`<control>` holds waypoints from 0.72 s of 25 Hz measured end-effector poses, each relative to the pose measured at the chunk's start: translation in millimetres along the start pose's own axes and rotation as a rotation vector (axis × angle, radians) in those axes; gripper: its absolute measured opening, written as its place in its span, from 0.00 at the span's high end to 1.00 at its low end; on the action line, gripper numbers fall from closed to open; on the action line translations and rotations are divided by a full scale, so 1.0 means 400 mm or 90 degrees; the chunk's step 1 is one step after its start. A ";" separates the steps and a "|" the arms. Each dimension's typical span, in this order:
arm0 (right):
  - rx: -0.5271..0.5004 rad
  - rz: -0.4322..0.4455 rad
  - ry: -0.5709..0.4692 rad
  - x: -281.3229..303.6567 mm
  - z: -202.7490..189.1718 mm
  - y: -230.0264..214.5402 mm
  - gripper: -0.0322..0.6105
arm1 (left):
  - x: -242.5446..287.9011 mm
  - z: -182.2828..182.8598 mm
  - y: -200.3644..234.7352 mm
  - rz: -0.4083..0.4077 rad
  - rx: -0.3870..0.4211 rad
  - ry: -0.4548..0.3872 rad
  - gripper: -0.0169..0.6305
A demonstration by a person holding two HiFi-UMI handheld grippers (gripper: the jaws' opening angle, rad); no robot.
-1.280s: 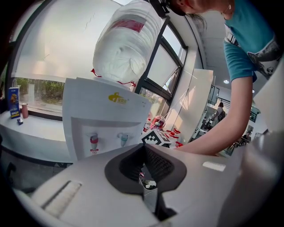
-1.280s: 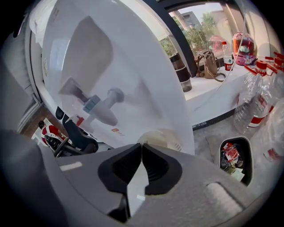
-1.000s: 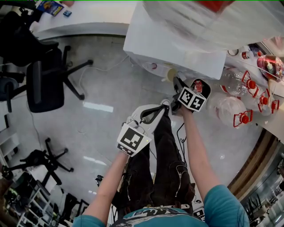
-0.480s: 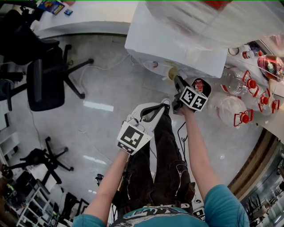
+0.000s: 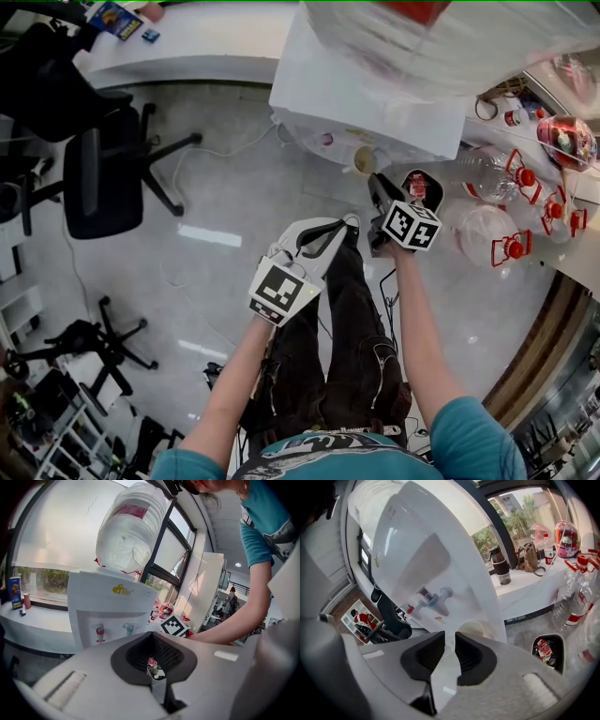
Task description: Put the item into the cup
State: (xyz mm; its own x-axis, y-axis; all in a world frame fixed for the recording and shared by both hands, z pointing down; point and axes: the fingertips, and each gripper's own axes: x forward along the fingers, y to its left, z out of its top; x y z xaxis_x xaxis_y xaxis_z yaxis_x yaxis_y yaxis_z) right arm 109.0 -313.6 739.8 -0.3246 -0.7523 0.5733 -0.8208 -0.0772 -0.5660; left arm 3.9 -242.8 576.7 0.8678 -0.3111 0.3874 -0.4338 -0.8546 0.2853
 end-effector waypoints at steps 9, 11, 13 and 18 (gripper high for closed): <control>-0.038 0.044 -0.055 -0.186 0.043 0.134 0.84 | -0.074 0.042 -0.050 -0.014 0.028 0.004 0.95; -0.044 0.058 -0.072 -0.230 0.060 0.168 0.84 | -0.092 0.051 -0.060 -0.013 0.033 0.003 0.95; -0.056 0.068 -0.086 -0.273 0.072 0.197 0.85 | -0.111 0.057 -0.071 -0.011 0.037 0.003 0.95; -0.104 0.074 -0.098 -0.371 0.081 0.262 0.85 | -0.161 0.061 -0.092 -0.008 0.048 0.006 0.95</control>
State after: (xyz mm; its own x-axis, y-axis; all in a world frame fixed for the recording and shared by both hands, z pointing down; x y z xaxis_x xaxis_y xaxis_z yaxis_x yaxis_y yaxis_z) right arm 86.5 -231.3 576.3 -0.3568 -0.8416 0.4055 -0.8513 0.1141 -0.5122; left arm -30.1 -201.7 519.9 0.8702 -0.2967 0.3933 -0.4035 -0.8873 0.2235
